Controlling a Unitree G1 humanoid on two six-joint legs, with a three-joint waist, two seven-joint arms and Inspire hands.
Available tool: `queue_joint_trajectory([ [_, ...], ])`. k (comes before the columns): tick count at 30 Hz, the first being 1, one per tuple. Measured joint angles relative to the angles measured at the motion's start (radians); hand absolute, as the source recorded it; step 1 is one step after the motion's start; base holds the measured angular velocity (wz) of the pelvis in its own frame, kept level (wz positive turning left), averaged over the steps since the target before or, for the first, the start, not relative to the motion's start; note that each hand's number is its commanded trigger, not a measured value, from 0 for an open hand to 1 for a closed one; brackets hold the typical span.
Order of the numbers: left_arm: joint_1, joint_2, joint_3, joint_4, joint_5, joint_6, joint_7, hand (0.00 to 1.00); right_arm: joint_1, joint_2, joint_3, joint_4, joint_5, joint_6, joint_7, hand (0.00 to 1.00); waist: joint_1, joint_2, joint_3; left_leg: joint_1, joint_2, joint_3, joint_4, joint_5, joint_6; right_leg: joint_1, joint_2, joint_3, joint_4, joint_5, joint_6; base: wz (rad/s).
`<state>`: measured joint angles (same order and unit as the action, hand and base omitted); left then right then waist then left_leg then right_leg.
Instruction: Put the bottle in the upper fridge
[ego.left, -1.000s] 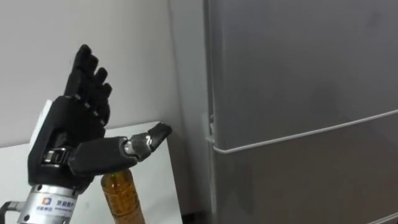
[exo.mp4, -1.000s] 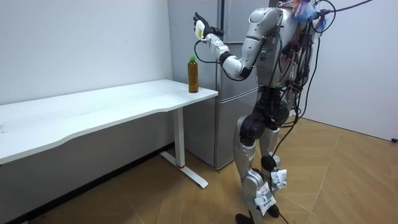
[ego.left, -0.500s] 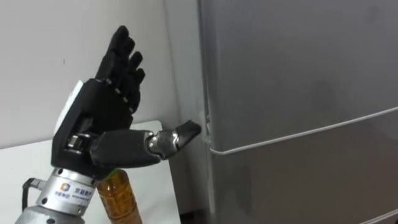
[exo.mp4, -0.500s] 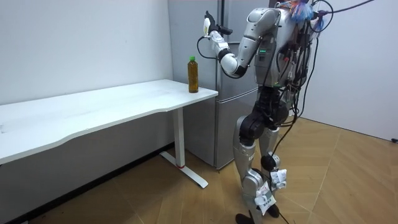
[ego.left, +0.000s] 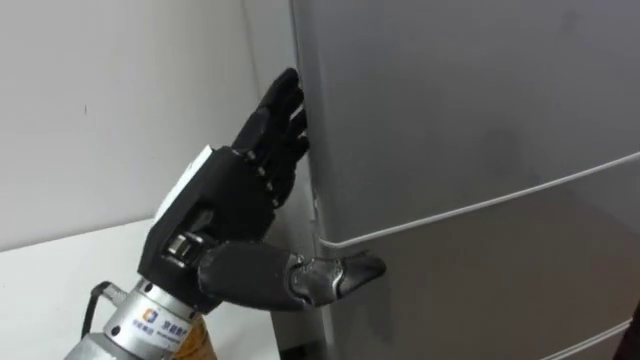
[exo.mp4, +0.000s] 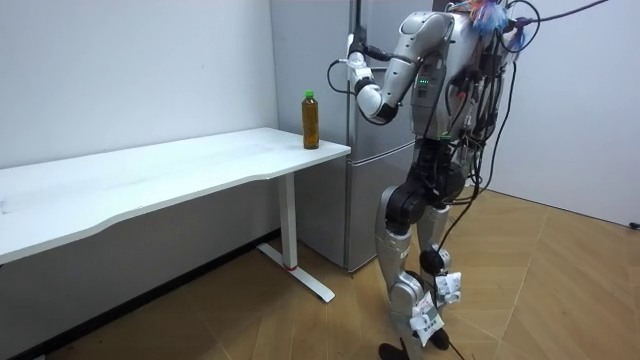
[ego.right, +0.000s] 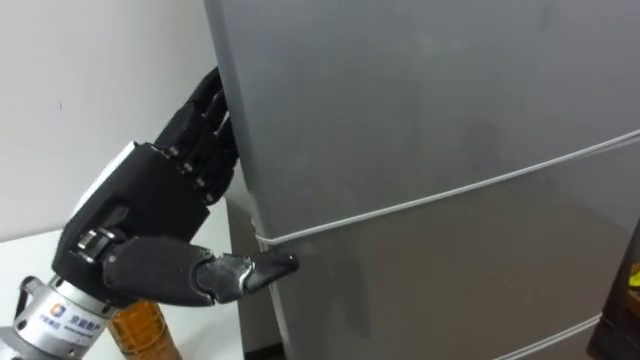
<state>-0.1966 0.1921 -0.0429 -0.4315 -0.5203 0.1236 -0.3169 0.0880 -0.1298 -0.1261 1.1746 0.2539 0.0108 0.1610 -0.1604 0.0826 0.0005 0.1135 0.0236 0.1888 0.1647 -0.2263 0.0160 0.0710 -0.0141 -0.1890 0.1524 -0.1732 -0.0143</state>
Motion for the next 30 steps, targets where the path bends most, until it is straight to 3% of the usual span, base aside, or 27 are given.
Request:
queue_joint_trajectory([
  [5, 0.003, -0.002, -0.032, 0.001, -0.001, 0.0, -0.001, 0.0, -0.002, -0.002, 0.026, 0.0, 0.015, 0.002, -0.017, 0.0, -0.001, -0.002, 0.0016, -0.001, 0.0, 0.0, 0.0, 0.0, 0.0, 0.0, 0.0, 0.0, -0.002, 0.0, 0.0, 0.0],
  [6, 0.003, -0.003, -0.033, 0.001, -0.001, 0.0, -0.001, 0.51, -0.003, -0.003, 0.027, 0.0, 0.015, 0.003, -0.017, 0.0, -0.001, -0.002, 0.0016, -0.001, 0.0, 0.0, 0.0, 0.0, 0.0, 0.0, 0.0, 0.0, -0.002, 0.0, 0.0, 0.0],
  [7, 0.003, -0.004, -0.038, 0.002, -0.001, 0.0, 0.0, 0.91, -0.005, -0.004, 0.032, 0.001, 0.016, 0.005, -0.017, 0.0, 0.0, -0.004, 0.0031, 0.0, -0.001, 0.0, -0.001, 0.0, 0.0, 0.0, 0.0, 0.001, -0.001, 0.0, 0.0, 0.0],
  [8, 0.003, -0.005, -0.04, 0.002, -0.001, 0.0, 0.001, 1.0, -0.007, -0.006, 0.041, 0.001, 0.016, 0.006, -0.017, 0.0, 0.0, -0.005, 0.0035, 0.001, -0.001, 0.0, -0.001, 0.0, 0.0, 0.001, -0.001, 0.001, -0.001, 0.0, 0.0, 0.0],
  [15, 0.003, -0.017, -0.029, 0.029, -0.003, -0.004, 0.038, 1.0, -0.015, -0.017, 0.068, 0.0, 0.015, 0.013, -0.017, 0.0, 0.002, -0.009, 0.006, 0.002, -0.001, 0.001, -0.001, 0.0, 0.0, 0.009, -0.001, -0.001, 0.0, 0.0, 0.0, 0.02],
  [22, 0.028, -0.022, -0.041, 0.048, -0.109, -0.012, 0.029, 1.0, -0.019, -0.021, 0.079, 0.0, 0.015, 0.014, -0.016, 0.0, 0.004, -0.014, 0.0097, 0.001, -0.003, 0.001, -0.001, 0.0, 0.0, 0.012, -0.002, -0.004, 0.0, -0.001, 0.002, 0.03],
  [26, 0.028, -0.023, -0.057, 0.05, -0.109, -0.02, 0.032, 1.0, -0.018, -0.021, 0.085, 0.0, 0.016, 0.013, -0.015, 0.0, 0.001, -0.015, 0.01, 0.002, -0.003, 0.001, -0.001, 0.0, 0.0, 0.014, -0.002, -0.004, 0.0, 0.0, 0.003, 0.0],
  [28, 0.034, -0.004, -0.088, 0.064, -0.106, -0.007, 0.025, 1.0, -0.019, -0.021, 0.085, -0.001, 0.016, 0.012, -0.014, 0.0, 0.0, -0.015, 0.0099, 0.002, -0.002, 0.001, 0.0, 0.0, 0.0, 0.013, -0.001, -0.003, 0.0, 0.0, 0.003, 0.0],
  [30, 0.037, -0.005, -0.119, 0.065, -0.104, 0.001, 0.021, 1.0, -0.02, -0.022, 0.087, 0.0, 0.016, 0.012, -0.014, 0.0, 0.0, -0.015, 0.0099, 0.002, -0.001, 0.001, 0.0, 0.0, 0.0, 0.012, -0.001, -0.003, 0.0, 0.0, 0.002, 0.0],
])
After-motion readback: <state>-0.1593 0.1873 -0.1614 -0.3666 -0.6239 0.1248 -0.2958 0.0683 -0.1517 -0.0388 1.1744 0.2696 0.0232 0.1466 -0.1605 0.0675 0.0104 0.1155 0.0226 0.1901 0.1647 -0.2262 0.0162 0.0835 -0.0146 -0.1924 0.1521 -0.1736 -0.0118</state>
